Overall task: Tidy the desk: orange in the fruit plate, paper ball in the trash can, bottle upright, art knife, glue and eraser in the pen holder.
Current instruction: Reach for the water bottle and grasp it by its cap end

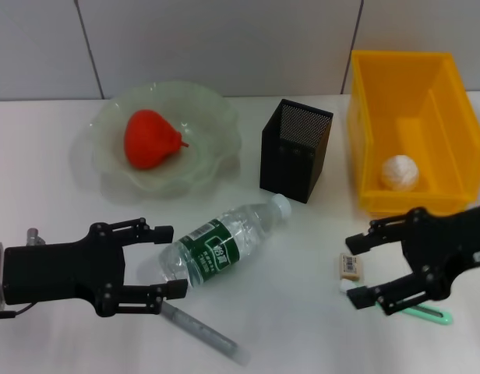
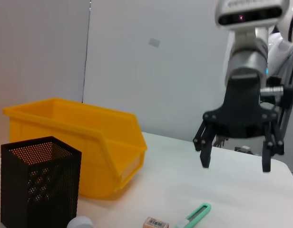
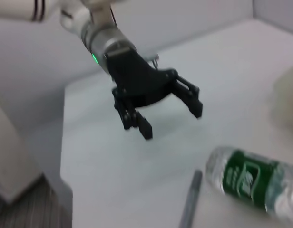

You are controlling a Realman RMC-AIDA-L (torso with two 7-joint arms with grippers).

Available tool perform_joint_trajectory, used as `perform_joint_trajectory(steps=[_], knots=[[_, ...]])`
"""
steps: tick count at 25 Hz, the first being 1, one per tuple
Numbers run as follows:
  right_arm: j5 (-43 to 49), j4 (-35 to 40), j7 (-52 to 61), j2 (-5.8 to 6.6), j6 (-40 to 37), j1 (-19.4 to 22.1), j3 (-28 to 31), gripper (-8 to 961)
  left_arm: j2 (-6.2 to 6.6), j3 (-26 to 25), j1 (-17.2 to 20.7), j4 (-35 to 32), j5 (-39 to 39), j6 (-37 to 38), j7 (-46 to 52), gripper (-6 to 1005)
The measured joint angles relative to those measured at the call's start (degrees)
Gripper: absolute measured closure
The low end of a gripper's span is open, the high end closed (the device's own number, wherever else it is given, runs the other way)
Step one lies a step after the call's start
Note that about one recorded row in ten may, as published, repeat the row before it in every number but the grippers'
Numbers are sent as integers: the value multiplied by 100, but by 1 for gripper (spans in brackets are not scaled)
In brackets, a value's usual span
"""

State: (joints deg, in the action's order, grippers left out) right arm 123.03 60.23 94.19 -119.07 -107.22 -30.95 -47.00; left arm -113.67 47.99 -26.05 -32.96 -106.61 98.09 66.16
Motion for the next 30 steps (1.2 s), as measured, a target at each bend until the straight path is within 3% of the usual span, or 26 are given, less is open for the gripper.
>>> perform_joint_trajectory(steps=[1,5,12,18,22,25,26,27,29,30], knots=[[0,0,0,0,0,0,0,137,0,0,0,0,0,0,0,153],[-649,-1274,-1341,16,576,340,210,138,-24,0,-25,14,11,-30,67,153],[-907,-3283,-3657,16,1138,522,1242,140,-62,0,-37,27,16,-68,73,153],[-918,-3709,-4494,7,1289,747,1625,141,-128,0,-91,14,34,-165,115,153],[-918,-3781,-4636,16,1460,912,1702,142,-373,7,-413,-229,32,-369,222,153],[-919,-3752,-4706,21,1490,1026,1834,142,-373,7,-413,-229,32,-369,222,153],[-920,-3749,-4741,21,1492,1049,1892,142,-472,205,-843,-504,21,-756,717,153],[-921,-3750,-4760,21,1493,1055,1923,143,-472,413,-1103,-534,17,-969,1020,153],[-921,-3748,-4783,25,1497,1059,1941,143,-471,556,-1242,-563,10,-1086,1178,153],[-921,-3747,-4784,27,1504,1055,1941,143,-471,930,-1484,-683,-43,-1432,1565,153]])
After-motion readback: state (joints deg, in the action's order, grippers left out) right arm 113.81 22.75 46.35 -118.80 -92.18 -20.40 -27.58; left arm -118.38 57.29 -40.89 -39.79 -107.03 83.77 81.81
